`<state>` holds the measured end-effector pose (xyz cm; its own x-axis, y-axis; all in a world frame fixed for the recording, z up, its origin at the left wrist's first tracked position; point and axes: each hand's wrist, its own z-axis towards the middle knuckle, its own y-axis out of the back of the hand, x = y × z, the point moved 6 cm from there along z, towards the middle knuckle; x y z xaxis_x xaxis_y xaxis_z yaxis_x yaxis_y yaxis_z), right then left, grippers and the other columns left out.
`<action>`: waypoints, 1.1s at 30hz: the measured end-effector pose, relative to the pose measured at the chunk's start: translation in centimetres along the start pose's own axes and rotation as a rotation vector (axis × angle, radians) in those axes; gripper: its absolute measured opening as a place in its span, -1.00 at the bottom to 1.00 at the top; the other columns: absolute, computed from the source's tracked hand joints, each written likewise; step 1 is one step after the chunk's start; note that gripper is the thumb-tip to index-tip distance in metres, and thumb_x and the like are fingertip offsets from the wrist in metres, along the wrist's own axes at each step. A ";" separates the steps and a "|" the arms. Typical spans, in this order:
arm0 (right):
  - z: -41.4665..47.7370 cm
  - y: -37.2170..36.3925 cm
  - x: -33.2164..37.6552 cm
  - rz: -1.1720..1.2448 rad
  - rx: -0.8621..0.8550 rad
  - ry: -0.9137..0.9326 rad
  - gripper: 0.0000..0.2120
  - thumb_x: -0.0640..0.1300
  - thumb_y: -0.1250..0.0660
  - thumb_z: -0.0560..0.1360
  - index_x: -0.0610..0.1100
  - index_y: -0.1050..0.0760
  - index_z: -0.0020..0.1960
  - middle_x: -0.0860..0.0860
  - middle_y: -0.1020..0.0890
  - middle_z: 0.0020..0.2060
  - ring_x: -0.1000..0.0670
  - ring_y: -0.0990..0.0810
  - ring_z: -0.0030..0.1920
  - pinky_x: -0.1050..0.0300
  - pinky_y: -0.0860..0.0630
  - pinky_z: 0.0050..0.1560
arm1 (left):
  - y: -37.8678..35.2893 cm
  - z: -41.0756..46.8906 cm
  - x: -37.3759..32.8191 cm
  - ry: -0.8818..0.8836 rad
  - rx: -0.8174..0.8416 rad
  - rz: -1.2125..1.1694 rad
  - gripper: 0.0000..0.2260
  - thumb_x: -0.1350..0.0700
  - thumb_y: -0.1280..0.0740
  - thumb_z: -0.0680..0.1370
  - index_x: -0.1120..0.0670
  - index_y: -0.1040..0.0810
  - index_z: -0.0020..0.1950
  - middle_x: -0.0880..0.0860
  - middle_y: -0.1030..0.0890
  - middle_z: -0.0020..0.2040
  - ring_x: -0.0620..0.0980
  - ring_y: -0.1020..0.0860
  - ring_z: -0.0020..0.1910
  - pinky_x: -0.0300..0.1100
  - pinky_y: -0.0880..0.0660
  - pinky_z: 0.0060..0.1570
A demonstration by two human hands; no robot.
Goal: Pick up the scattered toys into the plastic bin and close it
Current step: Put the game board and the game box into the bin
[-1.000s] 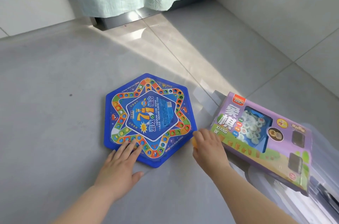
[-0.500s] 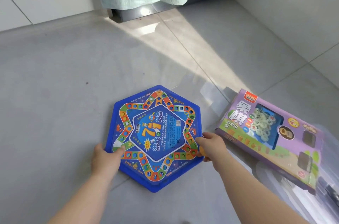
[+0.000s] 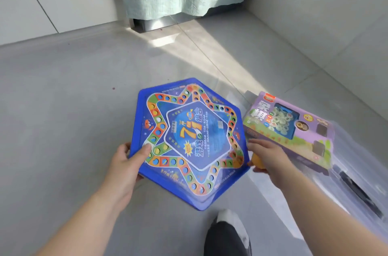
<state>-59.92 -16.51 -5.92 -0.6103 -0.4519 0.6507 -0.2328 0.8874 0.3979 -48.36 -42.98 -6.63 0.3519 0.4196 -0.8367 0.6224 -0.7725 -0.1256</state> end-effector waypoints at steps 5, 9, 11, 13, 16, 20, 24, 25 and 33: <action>-8.5 6.2 -2.2 -0.024 -0.140 0.080 -0.83 -0.29 -0.20 0.51 -0.10 -0.49 -0.20 -0.02 -0.48 -0.30 0.01 -0.44 -0.39 0.35 -0.40 -0.59 | 0.1 -6.2 -1.4 -0.101 0.039 -0.060 -0.87 0.19 -0.25 0.54 -0.01 -0.42 -0.17 -0.05 -0.60 -0.24 -0.26 -0.59 -0.50 -0.31 -0.54 -0.46; -13.5 11.5 -3.7 -0.066 -0.178 0.110 -0.77 -0.32 -0.22 0.51 -0.05 -0.46 -0.25 -0.04 -0.46 -0.31 0.00 -0.44 -0.34 0.20 -0.39 -0.43 | -1.2 -10.0 -1.3 -0.096 0.108 -0.135 -0.87 0.20 -0.23 0.55 0.00 -0.42 -0.17 -0.16 -0.64 -0.46 -0.24 -0.59 -0.51 -0.37 -0.52 -0.54; -14.1 13.6 -5.0 -0.084 -0.242 0.123 -0.80 -0.28 -0.24 0.51 -0.07 -0.45 -0.25 -0.04 -0.49 -0.30 0.00 -0.47 -0.37 0.26 -0.38 -0.53 | -2.1 -10.7 -0.3 -0.116 0.133 -0.152 -0.87 0.19 -0.23 0.55 -0.01 -0.42 -0.17 -0.18 -0.63 -0.48 -0.24 -0.59 -0.52 -0.39 -0.51 -0.55; -14.1 15.7 -7.1 -0.065 -0.309 0.127 -0.81 -0.23 -0.23 0.53 -0.08 -0.44 -0.26 -0.01 -0.52 -0.29 0.00 -0.47 -0.39 0.33 -0.32 -0.65 | -3.7 -11.0 1.6 -0.117 0.165 -0.134 -0.87 0.17 -0.23 0.55 -0.02 -0.41 -0.17 -0.19 -0.63 -0.49 -0.25 -0.58 -0.52 -0.40 -0.50 -0.55; -13.9 19.4 -10.7 0.010 -0.391 0.143 -0.80 -0.19 -0.22 0.55 -0.11 -0.45 -0.25 -0.01 -0.53 -0.27 0.00 -0.47 -0.36 0.39 -0.34 -0.68 | -6.4 -11.8 5.5 -0.079 0.190 -0.126 -0.86 0.17 -0.22 0.56 -0.02 -0.41 -0.17 -0.19 -0.63 -0.49 -0.24 -0.58 -0.53 -0.39 -0.50 -0.55; -16.1 24.4 -15.5 0.034 -0.485 0.178 -0.79 -0.18 -0.24 0.54 -0.06 -0.47 -0.27 0.00 -0.53 -0.28 0.06 -0.48 -0.35 0.33 -0.47 -0.49 | -10.7 -13.6 8.8 -0.032 0.311 -0.066 -0.86 0.17 -0.19 0.57 -0.02 -0.44 -0.15 -0.18 -0.64 -0.47 -0.24 -0.60 -0.50 -0.39 -0.51 -0.54; -20.2 29.6 -19.9 0.059 -0.664 0.210 -0.78 -0.20 -0.26 0.52 -0.03 -0.46 -0.29 -0.05 -0.45 -0.42 0.21 -0.43 -0.61 0.49 -0.29 -0.62 | -15.7 -16.3 10.5 -0.028 0.400 -0.023 -0.83 0.17 -0.18 0.57 -0.03 -0.43 -0.18 -0.19 -0.62 -0.50 -0.26 -0.58 -0.53 -0.41 -0.49 -0.55; -21.2 30.6 -20.8 0.096 -0.704 0.213 -0.79 -0.21 -0.25 0.52 -0.04 -0.46 -0.27 -0.06 -0.46 -0.41 0.19 -0.45 -0.59 0.48 -0.28 -0.64 | -16.7 -16.8 10.8 -0.024 0.419 -0.026 -0.83 0.17 -0.17 0.58 -0.03 -0.43 -0.19 -0.20 -0.62 -0.52 -0.26 -0.57 -0.54 -0.42 -0.49 -0.57; -22.3 35.2 -28.7 0.130 -0.648 -0.033 -0.76 -0.04 -0.19 0.56 -0.13 -0.49 0.14 -0.08 -0.55 0.01 -0.02 -0.45 -0.06 0.13 -0.34 -0.02 | -21.2 -19.9 12.8 0.006 0.486 -0.038 -0.84 0.13 -0.15 0.58 -0.02 -0.45 -0.16 -0.18 -0.65 -0.46 -0.24 -0.61 -0.48 -0.34 -0.55 -0.51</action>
<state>-33.68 25.69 3.83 -0.6281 -0.3322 0.7037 0.3408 0.6955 0.6325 -43.18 -11.73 -4.03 0.3399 0.4537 -0.8238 0.2368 -0.8890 -0.3919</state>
